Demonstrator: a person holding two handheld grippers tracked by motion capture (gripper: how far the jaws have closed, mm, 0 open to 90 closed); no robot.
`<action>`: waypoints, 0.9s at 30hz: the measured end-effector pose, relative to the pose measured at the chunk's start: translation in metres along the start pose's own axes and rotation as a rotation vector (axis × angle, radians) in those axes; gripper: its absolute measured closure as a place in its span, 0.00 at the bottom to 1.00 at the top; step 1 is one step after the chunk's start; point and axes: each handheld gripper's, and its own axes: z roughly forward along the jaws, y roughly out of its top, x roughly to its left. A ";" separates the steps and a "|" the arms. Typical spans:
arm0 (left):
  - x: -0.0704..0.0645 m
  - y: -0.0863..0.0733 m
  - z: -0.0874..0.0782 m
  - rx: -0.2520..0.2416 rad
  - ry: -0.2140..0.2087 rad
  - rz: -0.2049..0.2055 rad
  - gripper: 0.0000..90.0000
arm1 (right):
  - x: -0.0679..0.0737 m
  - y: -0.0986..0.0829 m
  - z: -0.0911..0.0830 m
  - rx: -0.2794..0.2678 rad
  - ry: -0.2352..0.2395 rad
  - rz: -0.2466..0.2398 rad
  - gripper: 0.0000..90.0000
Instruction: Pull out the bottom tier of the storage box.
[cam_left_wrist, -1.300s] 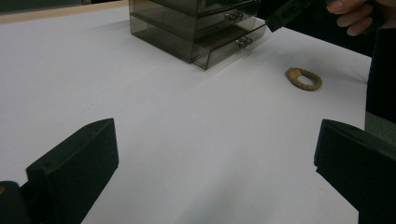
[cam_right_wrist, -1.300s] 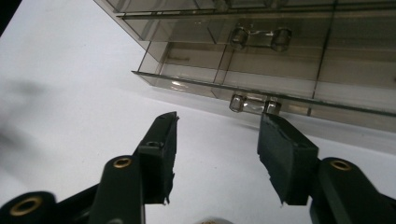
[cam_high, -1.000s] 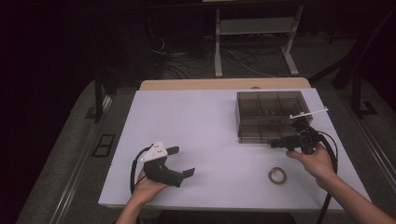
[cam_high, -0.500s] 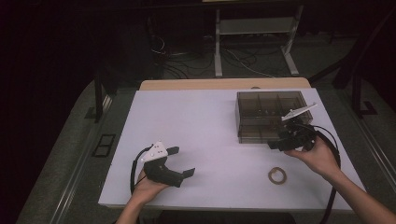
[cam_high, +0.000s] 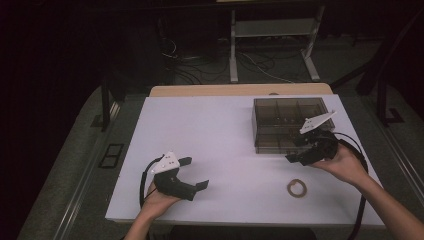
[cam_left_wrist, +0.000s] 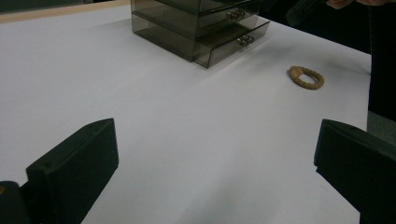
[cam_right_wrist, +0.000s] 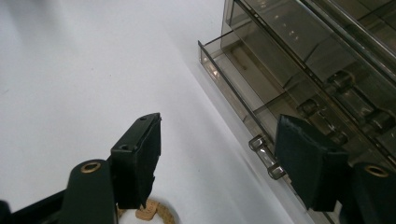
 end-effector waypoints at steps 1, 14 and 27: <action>0.000 0.000 0.000 -0.001 0.000 -0.001 0.00 | -0.001 0.000 0.000 -0.002 0.004 -0.003 0.34; 0.000 0.000 0.000 -0.001 0.002 0.002 0.00 | -0.012 -0.007 0.006 -0.024 0.040 -0.063 0.32; 0.000 0.000 0.000 0.002 0.002 0.003 0.00 | -0.019 -0.015 0.019 -0.027 0.022 -0.085 0.34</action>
